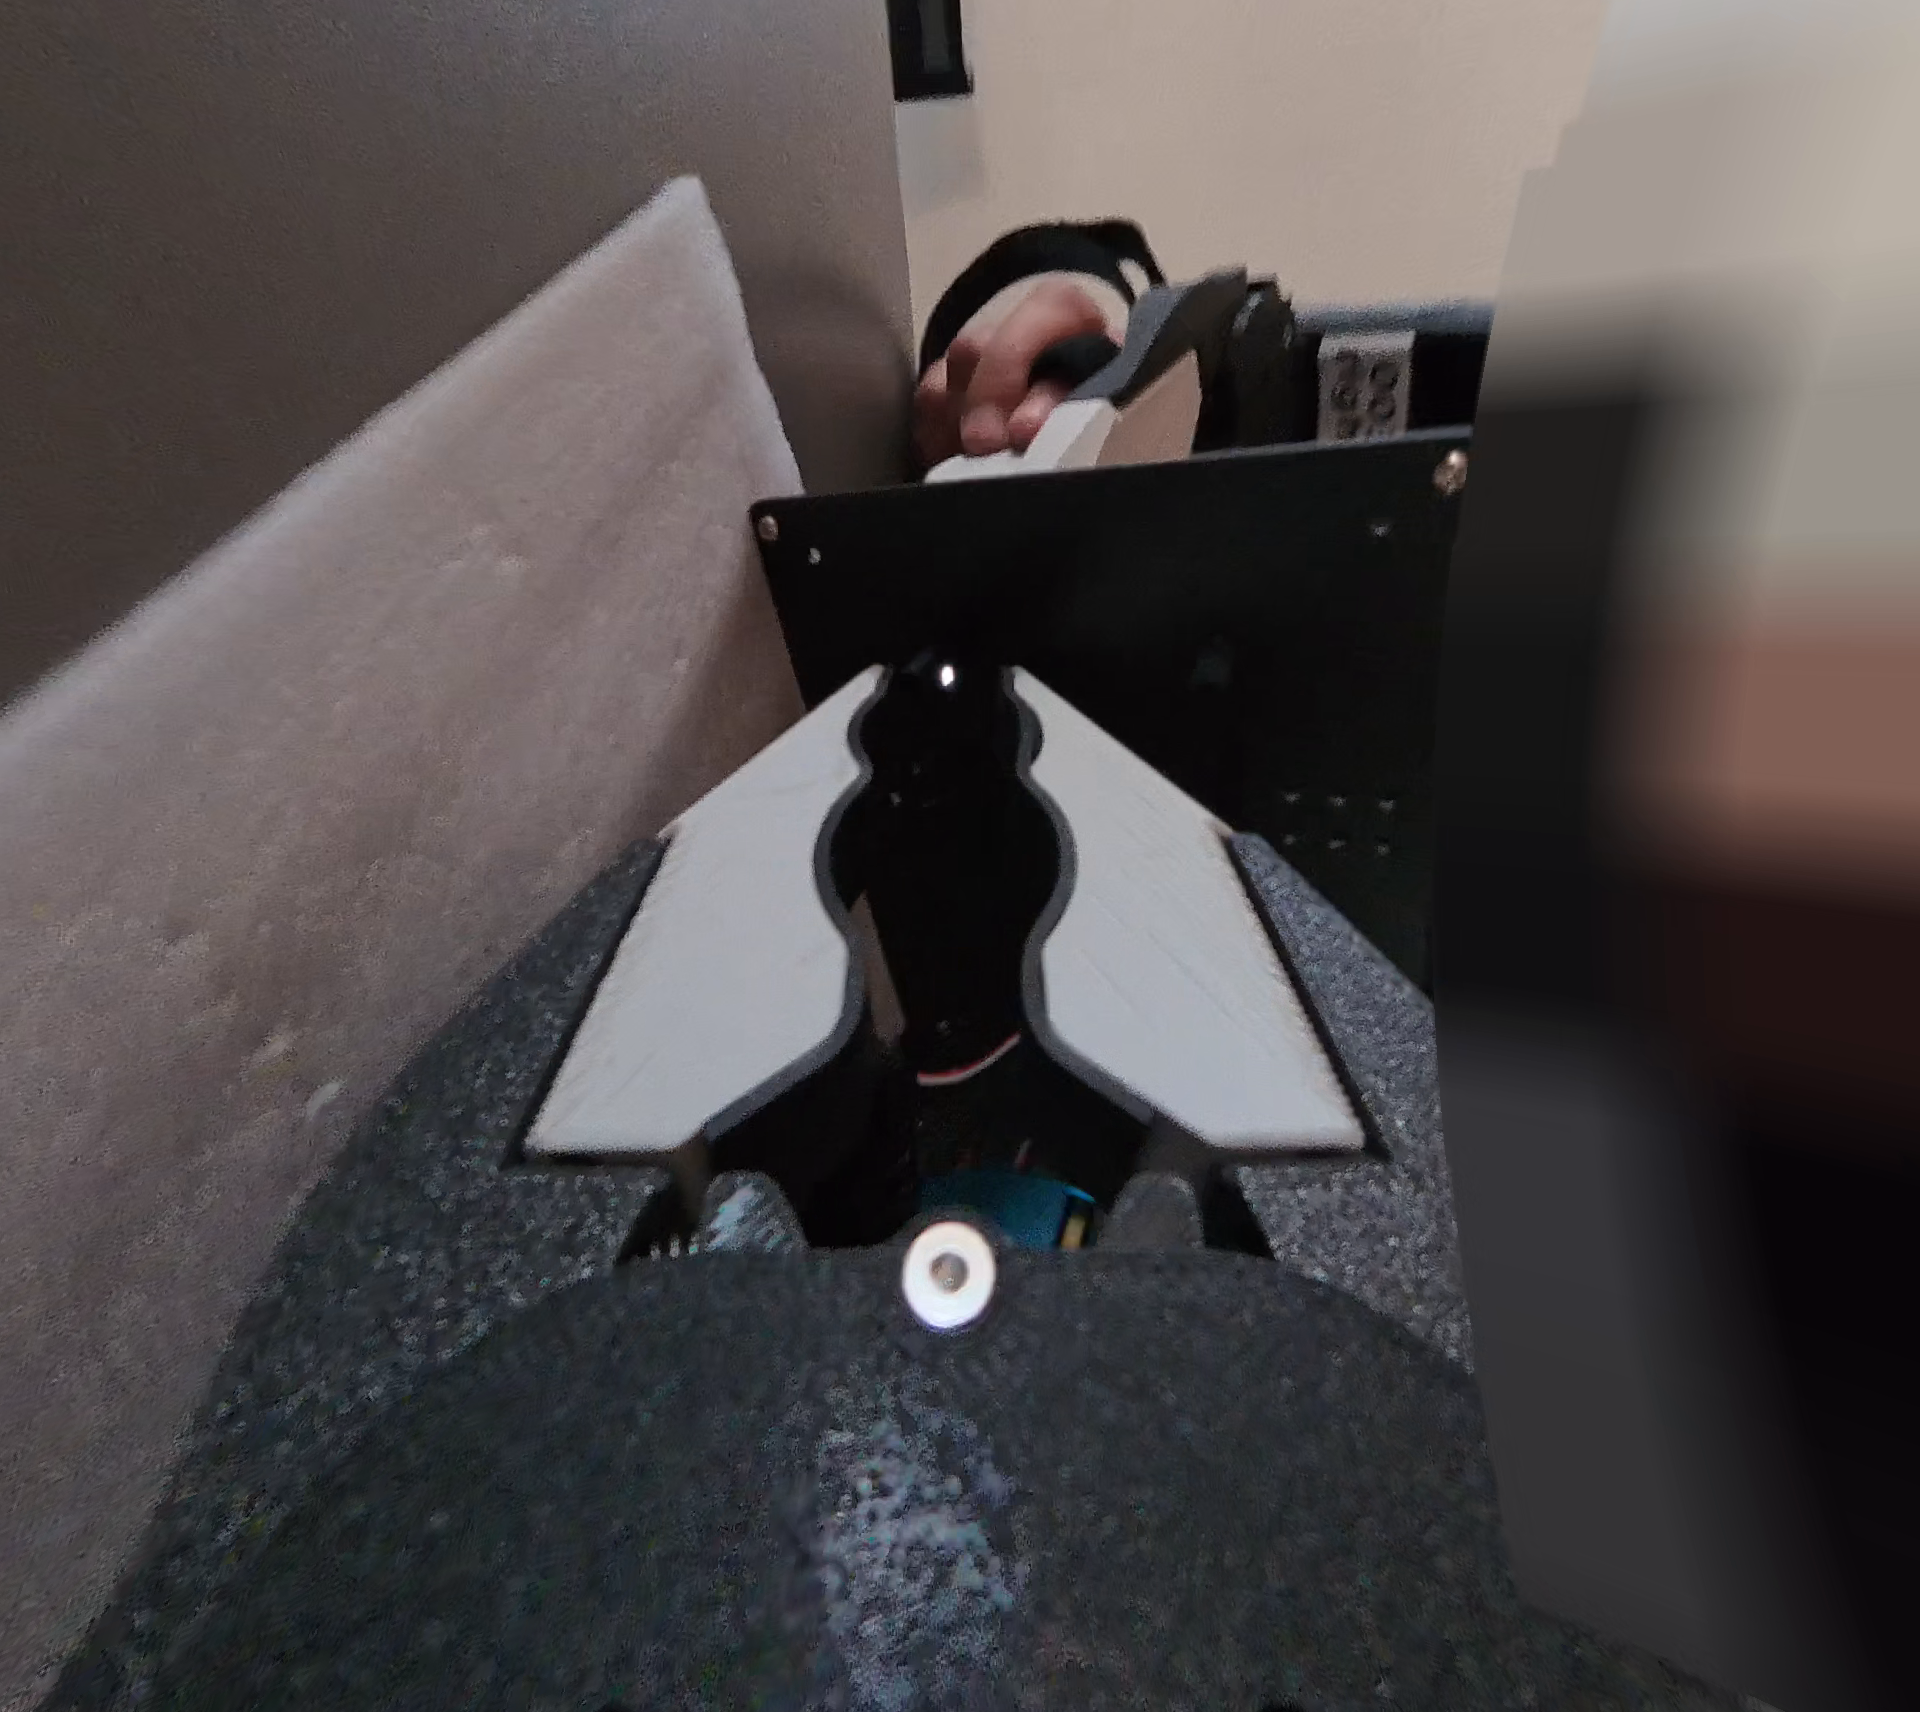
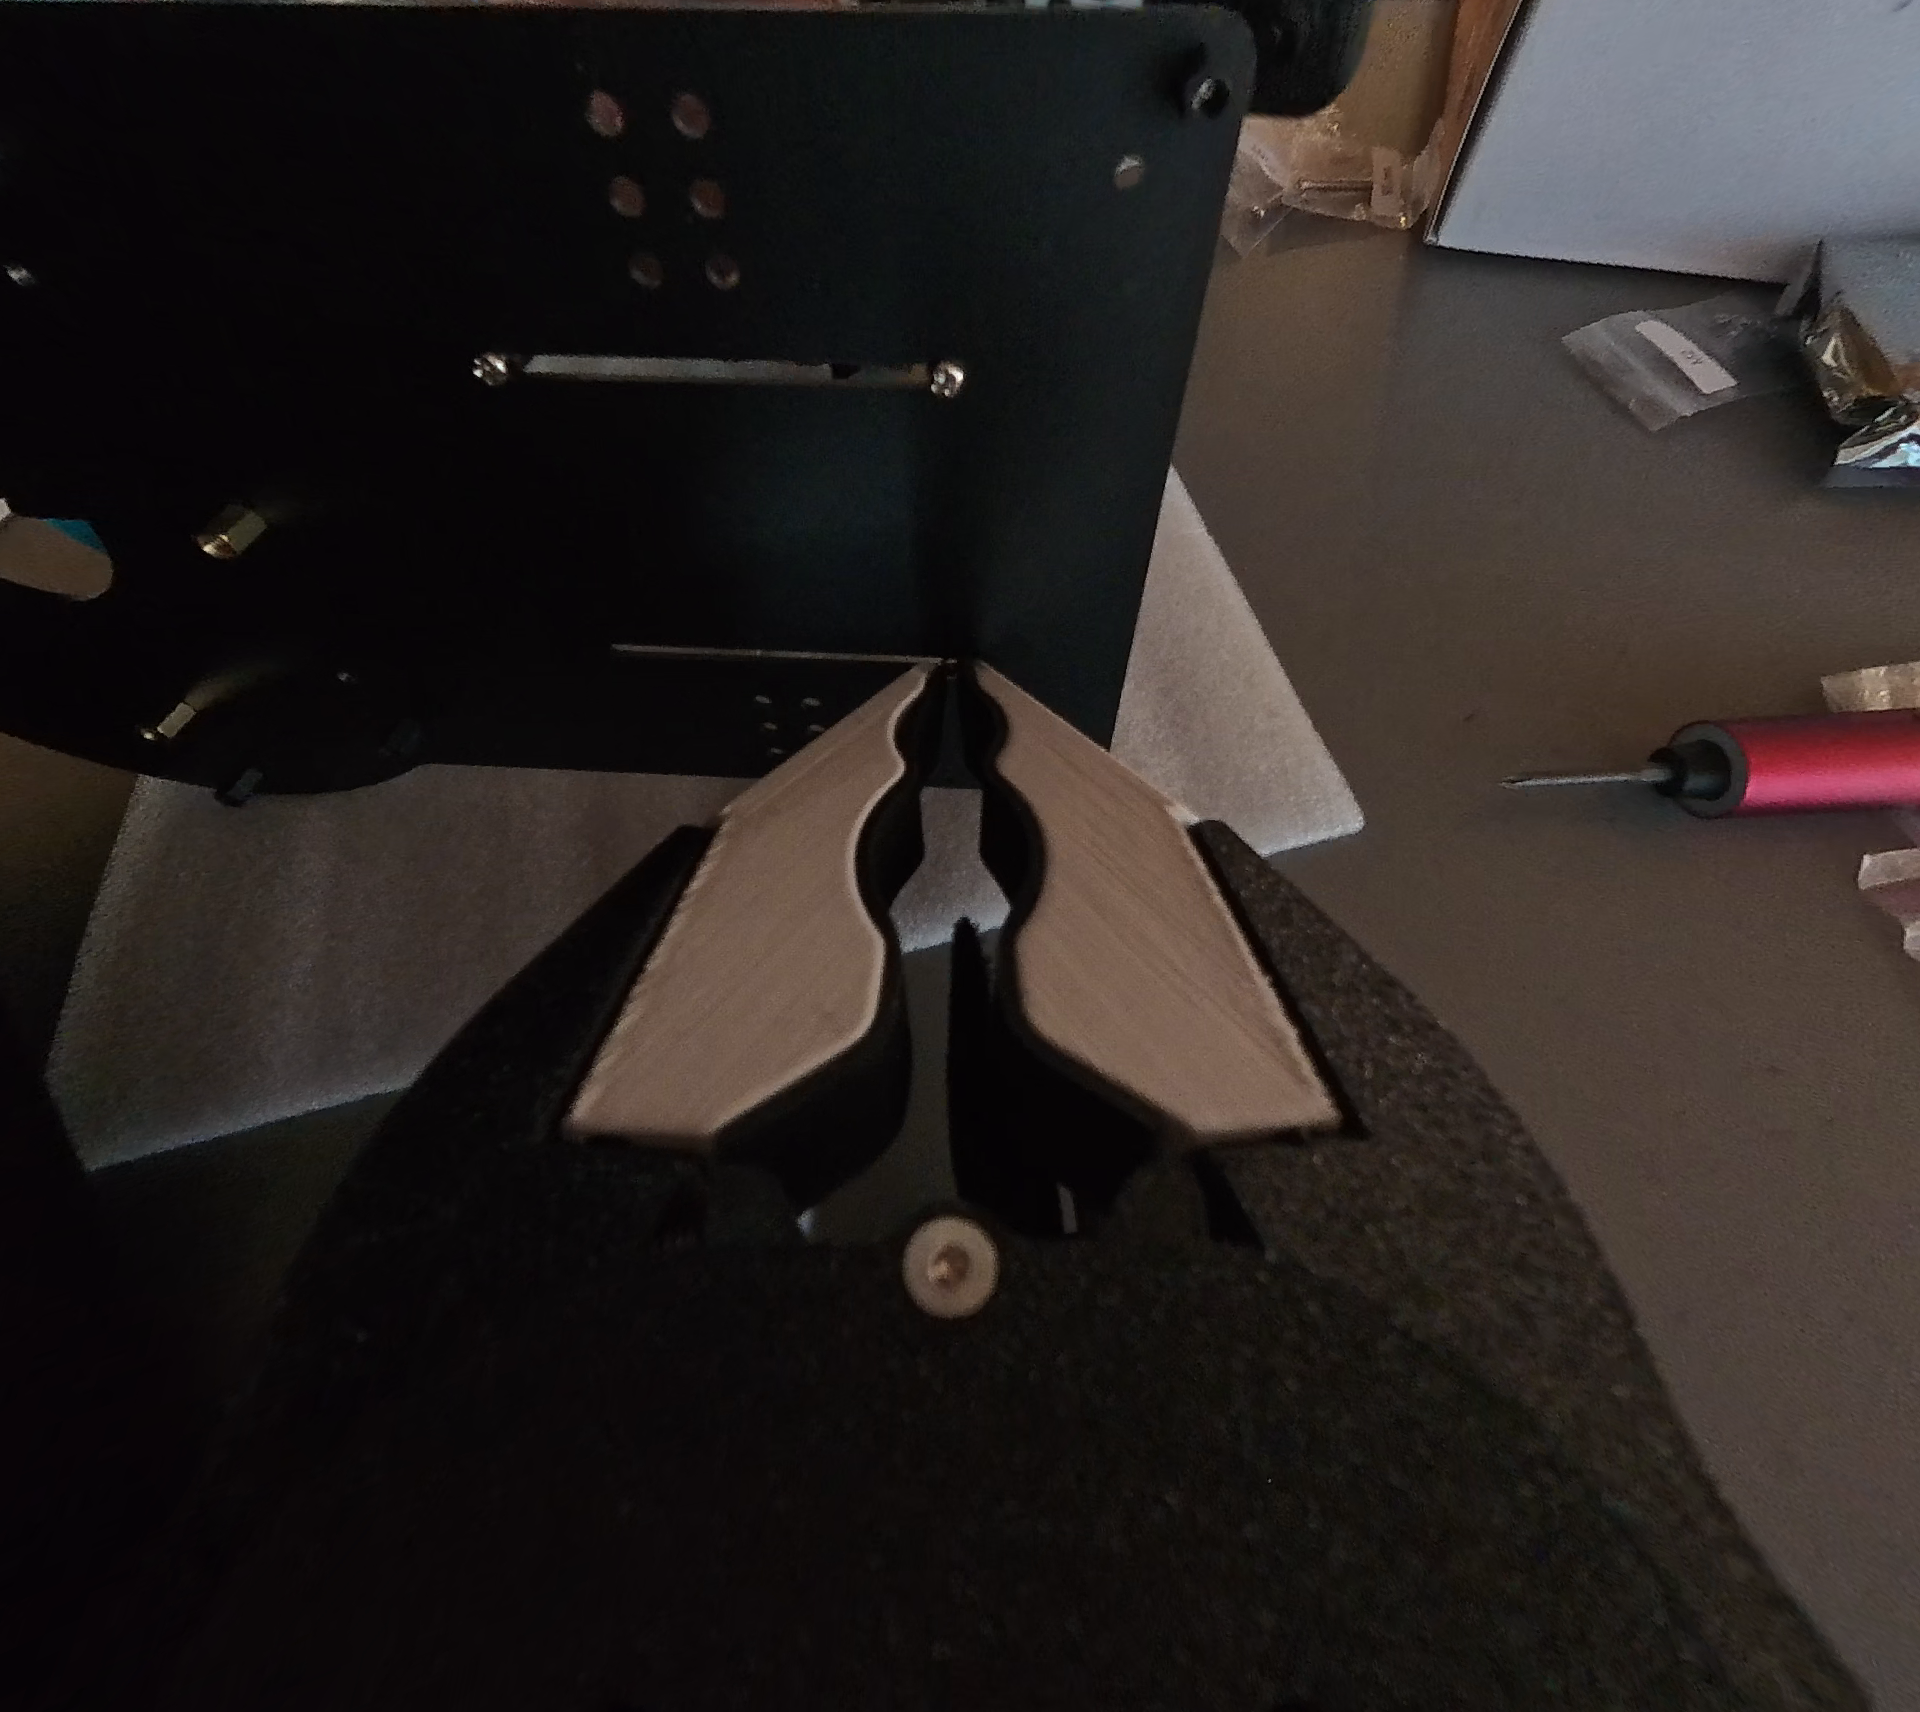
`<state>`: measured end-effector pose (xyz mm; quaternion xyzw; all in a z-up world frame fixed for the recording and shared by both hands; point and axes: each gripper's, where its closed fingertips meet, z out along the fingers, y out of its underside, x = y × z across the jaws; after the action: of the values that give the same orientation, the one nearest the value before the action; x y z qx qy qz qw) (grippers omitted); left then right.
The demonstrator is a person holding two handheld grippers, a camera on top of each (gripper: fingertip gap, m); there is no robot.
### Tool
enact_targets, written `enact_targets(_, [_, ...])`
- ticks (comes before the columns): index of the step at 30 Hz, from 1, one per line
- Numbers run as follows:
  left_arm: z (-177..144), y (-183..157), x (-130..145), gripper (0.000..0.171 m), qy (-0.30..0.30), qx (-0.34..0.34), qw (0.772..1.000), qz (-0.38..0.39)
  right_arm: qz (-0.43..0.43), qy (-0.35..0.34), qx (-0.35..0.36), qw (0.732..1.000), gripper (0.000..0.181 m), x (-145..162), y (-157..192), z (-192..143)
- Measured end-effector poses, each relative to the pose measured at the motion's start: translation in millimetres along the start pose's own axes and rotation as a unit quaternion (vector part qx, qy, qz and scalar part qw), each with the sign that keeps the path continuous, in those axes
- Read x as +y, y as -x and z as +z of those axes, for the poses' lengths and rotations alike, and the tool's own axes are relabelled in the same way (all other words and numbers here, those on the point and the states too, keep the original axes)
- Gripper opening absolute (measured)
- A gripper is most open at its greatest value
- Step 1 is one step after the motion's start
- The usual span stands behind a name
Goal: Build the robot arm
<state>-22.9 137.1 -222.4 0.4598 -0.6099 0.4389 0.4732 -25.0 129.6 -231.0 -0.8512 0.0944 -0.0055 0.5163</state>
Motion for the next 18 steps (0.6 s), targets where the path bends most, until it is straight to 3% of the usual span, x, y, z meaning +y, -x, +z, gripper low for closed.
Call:
enact_targets(6, [2.0,8.7,-3.5,0.018,-0.034,-0.001,0.996,-0.081,-0.001,0.000,0.001,1.000,0.001,0.0,-0.1,0.1])
enact_targets(8, [2.1,8.8,-3.7,0.005,-0.041,-0.002,0.995,-0.088,-0.001,0.000,0.000,1.000,0.001,0.1,0.1,0.0])
enact_targets(11, [2.0,8.7,-2.3,0.004,-0.039,0.003,0.995,-0.094,0.000,0.000,-0.001,1.000,0.001,0.1,0.2,0.0])
enact_targets(13, [1.3,8.3,-1.6,0.006,-0.037,0.004,0.995,-0.089,0.000,0.001,-0.001,1.000,0.000,0.1,0.1,0.2])
enact_targets(15, [2.8,5.6,0.9,0.022,-0.030,0.015,0.995,-0.094,-0.001,0.001,0.000,1.000,0.000,0.0,0.0,0.4])
enact_targets(18, [7.4,5.0,5.3,0.021,-0.024,0.021,0.994,-0.102,0.000,0.001,0.000,1.000,0.000,-0.1,0.0,0.4])
